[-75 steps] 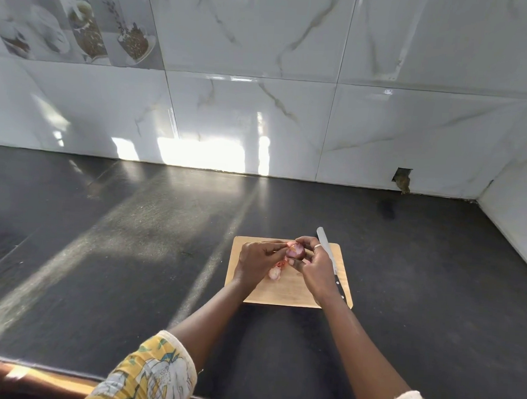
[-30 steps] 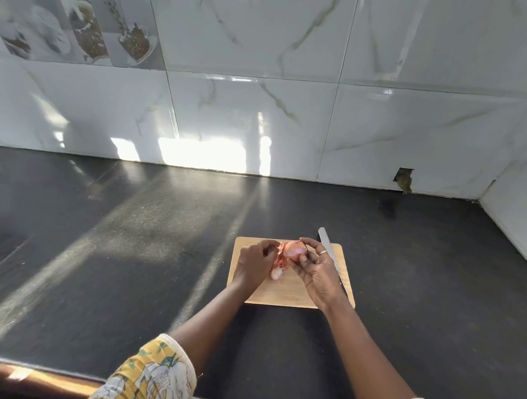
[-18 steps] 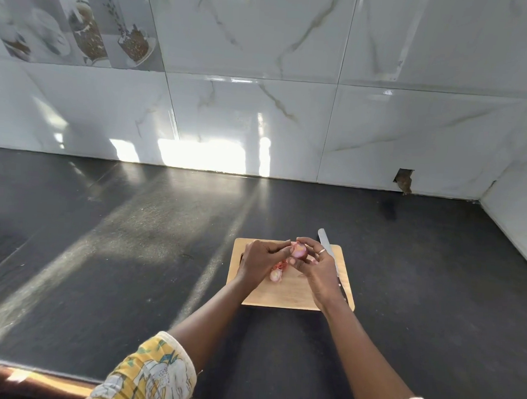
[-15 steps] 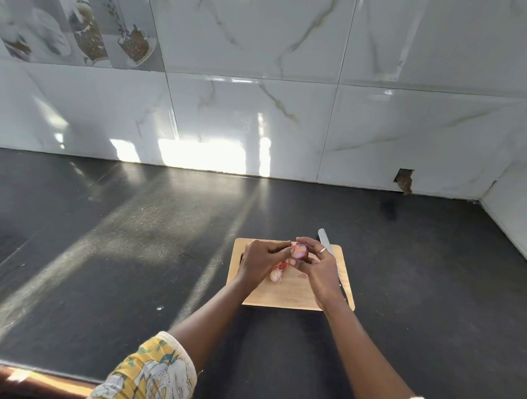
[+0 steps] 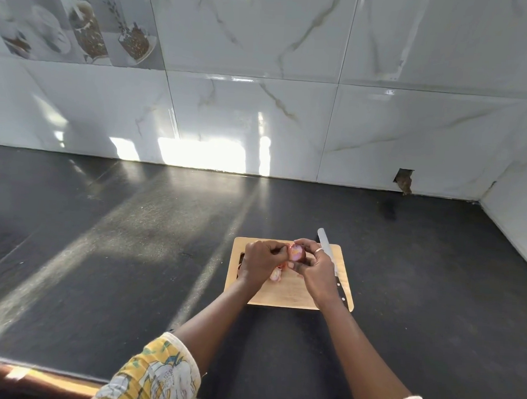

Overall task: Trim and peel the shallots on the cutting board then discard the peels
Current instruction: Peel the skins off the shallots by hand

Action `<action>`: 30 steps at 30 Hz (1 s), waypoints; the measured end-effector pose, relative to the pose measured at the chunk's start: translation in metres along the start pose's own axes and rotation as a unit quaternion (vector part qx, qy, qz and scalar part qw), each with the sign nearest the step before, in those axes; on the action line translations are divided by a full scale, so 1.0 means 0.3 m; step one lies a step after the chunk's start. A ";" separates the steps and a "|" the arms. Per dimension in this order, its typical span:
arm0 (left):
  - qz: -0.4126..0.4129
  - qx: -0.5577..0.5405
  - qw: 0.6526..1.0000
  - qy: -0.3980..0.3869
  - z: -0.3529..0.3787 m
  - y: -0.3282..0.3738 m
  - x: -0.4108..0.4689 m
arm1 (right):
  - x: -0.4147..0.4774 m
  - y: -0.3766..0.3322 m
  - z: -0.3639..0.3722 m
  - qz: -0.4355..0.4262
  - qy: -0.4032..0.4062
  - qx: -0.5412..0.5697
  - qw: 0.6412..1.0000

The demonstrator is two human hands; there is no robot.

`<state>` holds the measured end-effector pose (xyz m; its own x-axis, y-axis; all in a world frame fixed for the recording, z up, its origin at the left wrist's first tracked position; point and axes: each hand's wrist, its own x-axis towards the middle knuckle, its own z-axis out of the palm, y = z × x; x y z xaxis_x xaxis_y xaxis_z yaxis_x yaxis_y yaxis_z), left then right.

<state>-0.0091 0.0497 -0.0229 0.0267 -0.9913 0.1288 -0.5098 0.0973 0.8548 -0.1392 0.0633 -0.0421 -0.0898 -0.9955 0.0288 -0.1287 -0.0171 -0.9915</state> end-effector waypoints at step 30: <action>-0.081 0.161 0.983 0.019 -0.055 -0.003 0.020 | -0.015 -0.041 -0.010 0.143 -0.014 0.372 0.917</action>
<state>0.0057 0.0452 -0.0148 0.1597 -0.9868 0.0278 -0.7420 -0.1015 0.6627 -0.1403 0.0682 -0.0298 0.0127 -0.9709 -0.2392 0.6057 0.1978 -0.7707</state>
